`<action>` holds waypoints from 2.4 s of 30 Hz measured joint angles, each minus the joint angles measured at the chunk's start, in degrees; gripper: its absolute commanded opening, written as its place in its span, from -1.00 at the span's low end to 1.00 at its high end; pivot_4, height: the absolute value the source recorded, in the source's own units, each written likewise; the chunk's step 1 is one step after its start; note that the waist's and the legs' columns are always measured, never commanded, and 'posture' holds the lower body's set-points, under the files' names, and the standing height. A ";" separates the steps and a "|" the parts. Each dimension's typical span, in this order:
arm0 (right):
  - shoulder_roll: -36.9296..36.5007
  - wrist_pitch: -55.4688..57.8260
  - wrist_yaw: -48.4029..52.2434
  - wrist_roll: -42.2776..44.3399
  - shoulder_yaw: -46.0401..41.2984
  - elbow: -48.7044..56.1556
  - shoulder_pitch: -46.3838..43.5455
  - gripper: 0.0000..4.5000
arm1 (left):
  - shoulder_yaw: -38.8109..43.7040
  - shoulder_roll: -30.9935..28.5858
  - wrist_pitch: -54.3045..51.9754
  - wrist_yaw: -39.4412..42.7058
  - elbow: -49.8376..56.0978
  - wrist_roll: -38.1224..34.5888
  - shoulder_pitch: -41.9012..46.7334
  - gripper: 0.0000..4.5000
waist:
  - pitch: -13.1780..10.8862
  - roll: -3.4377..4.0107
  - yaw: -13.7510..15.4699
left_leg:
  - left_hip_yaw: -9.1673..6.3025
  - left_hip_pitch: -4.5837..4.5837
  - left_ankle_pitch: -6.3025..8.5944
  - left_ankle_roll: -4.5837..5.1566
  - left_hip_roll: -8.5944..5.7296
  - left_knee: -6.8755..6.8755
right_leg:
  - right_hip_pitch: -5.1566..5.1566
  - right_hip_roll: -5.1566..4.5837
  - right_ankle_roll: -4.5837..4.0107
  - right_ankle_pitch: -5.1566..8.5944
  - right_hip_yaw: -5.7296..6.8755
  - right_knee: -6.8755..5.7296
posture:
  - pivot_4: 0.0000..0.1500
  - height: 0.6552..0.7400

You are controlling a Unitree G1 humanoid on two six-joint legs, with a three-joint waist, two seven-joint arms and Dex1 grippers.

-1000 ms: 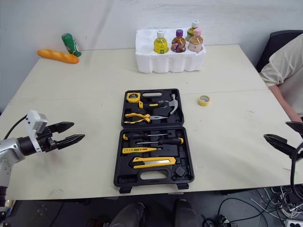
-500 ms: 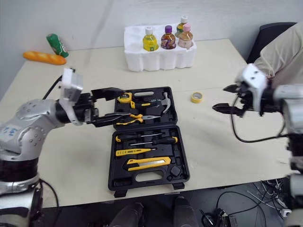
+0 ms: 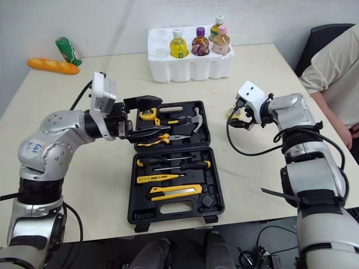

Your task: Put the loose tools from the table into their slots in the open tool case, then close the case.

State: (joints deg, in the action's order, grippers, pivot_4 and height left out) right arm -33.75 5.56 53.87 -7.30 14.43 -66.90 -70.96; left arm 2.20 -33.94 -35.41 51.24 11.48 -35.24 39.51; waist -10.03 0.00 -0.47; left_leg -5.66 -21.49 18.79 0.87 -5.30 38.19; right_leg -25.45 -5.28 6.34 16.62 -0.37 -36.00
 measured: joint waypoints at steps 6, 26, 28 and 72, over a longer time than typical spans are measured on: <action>3.45 -1.90 -1.96 -1.25 -0.57 -4.25 -0.67 1.00 | -0.09 -0.27 0.55 -0.36 0.01 1.08 0.00 0.98 | 0.00 0.00 -1.14 | -0.01 0.00 -0.01 0.00 -0.01 -0.01 | 0.00 0.00 0.00 0.00 0.02 -0.06 | 1.00 0.94; 5.36 -3.01 -10.26 -4.56 -3.25 -8.20 -2.18 -0.98 | -0.53 -0.28 -0.23 -1.14 2.06 1.44 -0.10 1.00 | 0.01 0.01 -1.47 | -0.02 0.02 -0.02 -0.02 -0.01 0.06 | 0.01 0.01 0.00 0.00 -0.01 -0.20 | 1.00 0.94; 5.32 -3.20 -8.77 -4.69 -3.36 -8.20 -2.38 -0.98 | -0.64 -0.28 -0.23 -1.13 2.51 1.44 -0.14 1.00 | 0.00 0.01 -1.50 | -0.02 0.02 -0.02 -0.02 -0.01 0.06 | 0.01 0.01 0.00 0.00 0.00 -0.20 | 1.00 0.94; -30.06 22.65 15.91 17.96 -34.79 83.28 78.28 0.32 | -5.48 -9.97 10.07 23.59 3.65 0.66 -13.28 1.00 | 0.00 0.00 1.87 | -0.04 0.41 0.06 0.10 -0.01 0.40 | 0.62 -0.01 -0.04 -0.02 -0.03 0.01 | 1.00 0.94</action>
State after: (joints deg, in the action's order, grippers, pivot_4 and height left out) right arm -63.81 28.21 69.77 10.66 -20.36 16.38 7.32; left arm -3.29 -43.90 -25.34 74.83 15.13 -34.58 26.23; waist -10.02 0.00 1.41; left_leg -5.70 -21.08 18.85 0.97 -5.31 38.58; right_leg -24.83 -5.29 6.30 16.60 -0.40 -35.99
